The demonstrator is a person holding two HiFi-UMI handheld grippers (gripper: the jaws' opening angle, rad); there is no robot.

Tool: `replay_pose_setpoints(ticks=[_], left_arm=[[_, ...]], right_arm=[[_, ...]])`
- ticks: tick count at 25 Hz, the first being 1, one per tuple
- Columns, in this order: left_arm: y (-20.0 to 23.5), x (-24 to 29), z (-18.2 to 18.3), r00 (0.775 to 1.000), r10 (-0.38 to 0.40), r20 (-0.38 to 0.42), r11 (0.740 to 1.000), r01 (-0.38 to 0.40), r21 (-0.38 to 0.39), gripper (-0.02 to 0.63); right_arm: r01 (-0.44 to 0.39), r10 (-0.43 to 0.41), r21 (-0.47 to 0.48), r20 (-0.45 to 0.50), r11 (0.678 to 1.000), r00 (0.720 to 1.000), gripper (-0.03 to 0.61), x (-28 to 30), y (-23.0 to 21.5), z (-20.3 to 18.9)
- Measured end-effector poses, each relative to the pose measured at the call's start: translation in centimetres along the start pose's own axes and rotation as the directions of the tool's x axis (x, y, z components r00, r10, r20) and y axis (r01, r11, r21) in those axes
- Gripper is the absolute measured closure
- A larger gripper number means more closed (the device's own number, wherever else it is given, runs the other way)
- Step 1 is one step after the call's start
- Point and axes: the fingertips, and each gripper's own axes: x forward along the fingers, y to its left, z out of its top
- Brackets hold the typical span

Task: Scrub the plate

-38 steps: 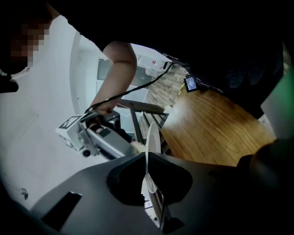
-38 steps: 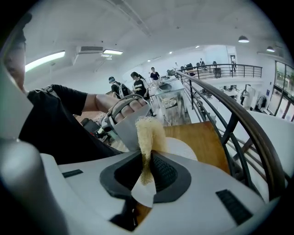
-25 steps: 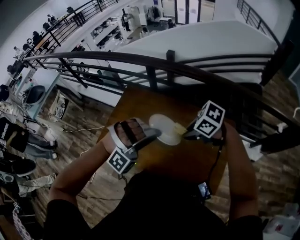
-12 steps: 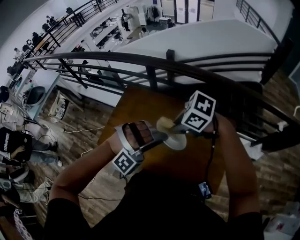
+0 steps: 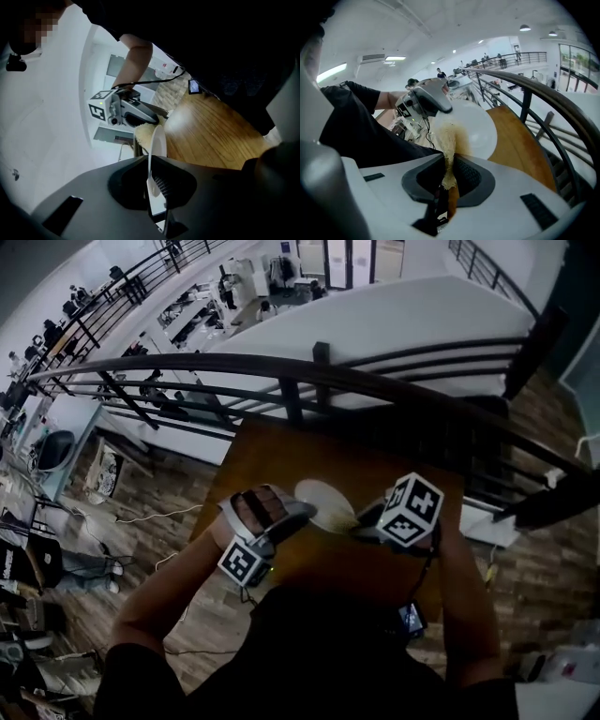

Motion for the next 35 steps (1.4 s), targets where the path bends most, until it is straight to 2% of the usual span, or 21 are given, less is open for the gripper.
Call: replay_pose_setpoints(ticks=[2, 4, 6, 8, 11, 14, 16, 18, 20, 22, 24, 26, 27, 28, 32, 35], left_arm=[[-0.9, -0.2, -0.9, 1.0, 0.008, 0.03, 0.998, -0.007, -0.055, 0.592], [-1.6, -0.3, -1.8, 0.998, 0.011, 0.062, 0.993, -0.004, -0.116, 0.592], [-2.6, -0.4, -3.0, 0.996, 0.0, 0.088, 0.982, 0.017, -0.186, 0.594], [-3.0, -0.4, -4.4, 0.994, -0.001, 0.113, 0.954, 0.035, -0.299, 0.594], [-3.4, -0.5, -7.2, 0.989, 0.009, 0.145, 0.869, 0.064, -0.491, 0.594], [-4.8, -0.5, -9.5, 0.983, 0.013, 0.185, 0.752, 0.112, -0.65, 0.595], [-5.8, -0.2, -10.6, 0.976, 0.023, 0.216, 0.643, 0.151, -0.751, 0.595], [-6.8, 0.0, -11.4, 0.967, 0.033, 0.252, 0.493, 0.204, -0.846, 0.595], [-8.1, 0.4, -12.2, 0.957, 0.045, 0.288, 0.315, 0.26, -0.913, 0.595], [-10.1, 1.0, -13.3, 0.949, 0.043, 0.311, 0.128, 0.304, -0.944, 0.595], [-12.6, 1.7, -14.4, 0.947, 0.028, 0.32, -0.053, 0.321, -0.945, 0.594], [-14.8, 2.3, -15.2, 0.945, 0.013, 0.326, -0.217, 0.321, -0.922, 0.595], [-15.6, 2.6, -15.4, 0.945, 0.009, 0.328, -0.283, 0.317, -0.905, 0.595], [-16.1, 2.8, -15.5, 0.945, 0.005, 0.327, -0.338, 0.31, -0.889, 0.595], [-18.7, 3.9, -16.0, 0.944, -0.024, 0.329, -0.527, 0.268, -0.807, 0.594], [-21.6, 4.8, -16.8, 0.943, -0.062, 0.328, -0.677, 0.201, -0.708, 0.594]], right_arm=[[0.069, -0.069, 0.084, -0.001, 0.994, 0.998, 0.52, 1.3, -1.8, -1.5], [0.146, -0.152, 0.18, 0.02, 0.973, 0.988, 0.52, 2.6, -4.1, -2.5], [0.211, -0.239, 0.284, 0.068, 0.935, 0.969, 0.52, 3.7, -6.0, -2.9], [0.269, -0.336, 0.378, 0.123, 0.886, 0.934, 0.52, 4.3, -7.1, -2.7], [0.339, -0.471, 0.485, 0.18, 0.806, 0.864, 0.52, 5.2, -7.7, -1.9], [0.394, -0.578, 0.539, 0.226, 0.745, 0.784, 0.52, 6.3, -7.2, -0.7], [0.434, -0.646, 0.559, 0.258, 0.706, 0.719, 0.52, 6.7, -6.3, 0.1], [0.472, -0.704, 0.575, 0.284, 0.668, 0.651, 0.52, 7.0, -5.3, 0.8], [0.501, -0.746, 0.589, 0.299, 0.635, 0.594, 0.52, 7.6, -4.3, 1.7], [0.51, -0.774, 0.61, 0.306, 0.607, 0.555, 0.52, 8.4, -3.7, 2.4], [0.508, -0.79, 0.631, 0.309, 0.587, 0.529, 0.52, 9.2, -3.3, 2.9], [0.512, -0.799, 0.637, 0.306, 0.576, 0.518, 0.52, 10.0, -2.8, 3.3], [0.512, -0.8, 0.64, 0.301, 0.574, 0.519, 0.52, 10.3, -2.6, 3.4], [0.509, -0.8, 0.645, 0.295, 0.57, 0.522, 0.52, 10.5, -2.3, 3.4], [0.5, -0.809, 0.672, 0.268, 0.546, 0.523, 0.52, 10.9, -1.6, 3.3], [0.508, -0.815, 0.675, 0.252, 0.534, 0.522, 0.52, 11.7, -1.3, 2.8]])
